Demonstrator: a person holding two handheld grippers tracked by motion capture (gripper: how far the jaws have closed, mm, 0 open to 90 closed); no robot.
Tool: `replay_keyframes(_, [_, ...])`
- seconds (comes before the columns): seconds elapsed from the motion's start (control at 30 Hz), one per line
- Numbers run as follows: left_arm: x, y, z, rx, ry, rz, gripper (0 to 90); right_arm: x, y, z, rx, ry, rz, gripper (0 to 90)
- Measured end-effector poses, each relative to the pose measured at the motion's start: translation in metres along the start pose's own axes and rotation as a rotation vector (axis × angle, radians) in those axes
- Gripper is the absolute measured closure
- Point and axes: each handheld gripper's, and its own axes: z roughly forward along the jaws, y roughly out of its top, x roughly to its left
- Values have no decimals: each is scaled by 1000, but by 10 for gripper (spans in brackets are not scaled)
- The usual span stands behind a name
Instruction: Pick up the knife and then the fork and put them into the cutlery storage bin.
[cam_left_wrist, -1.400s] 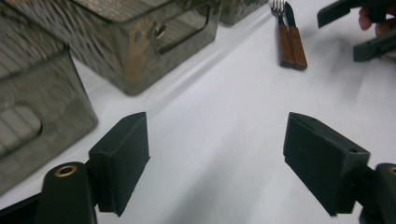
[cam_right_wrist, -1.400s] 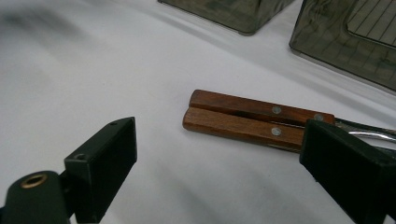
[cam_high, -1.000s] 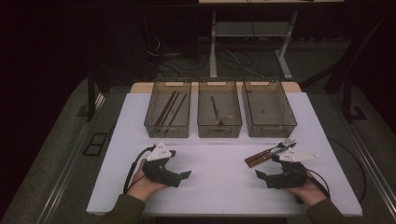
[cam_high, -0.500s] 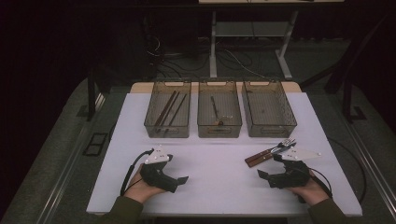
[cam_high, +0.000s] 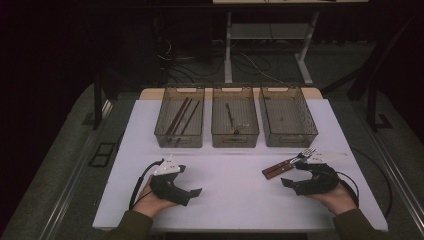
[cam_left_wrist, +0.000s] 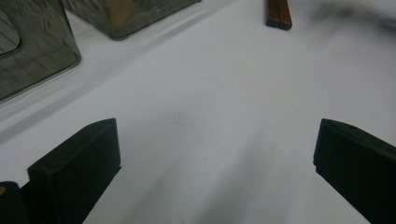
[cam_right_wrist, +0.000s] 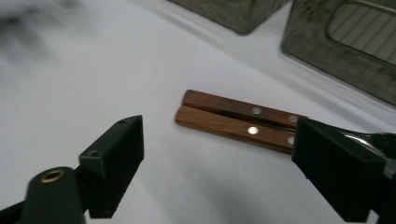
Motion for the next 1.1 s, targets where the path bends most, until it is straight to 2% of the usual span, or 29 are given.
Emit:
replay_keyframes(0.2, [0, 0, 1, 18, 2, -7, 0, -20, 8, -4, -22, -59, 42, 310])
replay_keyframes(0.23, [0, 0, 1, 18, 5, -8, 0, -24, 9, -5, -26, -59, 52, 361])
replay_keyframes(0.33, [-1, 0, 0, 11, 10, 7, 2, -35, 14, -4, -34, -60, 74, 439])
replay_keyframes(0.43, [-1, 0, -1, 11, 11, 6, 4, -43, 19, 0, -22, -88, 80, 530])
replay_keyframes(0.67, [-2, 1, -2, 15, 21, 15, 18, -52, 29, 13, 22, -144, 56, 712])
replay_keyframes(0.8, [-3, 1, -1, 13, 23, 13, 19, -54, 33, 23, 44, -146, 46, 811])
replay_keyframes(0.9, [-3, 1, -1, 16, 21, 13, 20, -56, 35, 31, 81, -147, 37, 870])
replay_keyframes(1.1, [-3, 1, -1, 20, 13, 19, 22, -59, 37, 46, 133, -157, 20, 895])
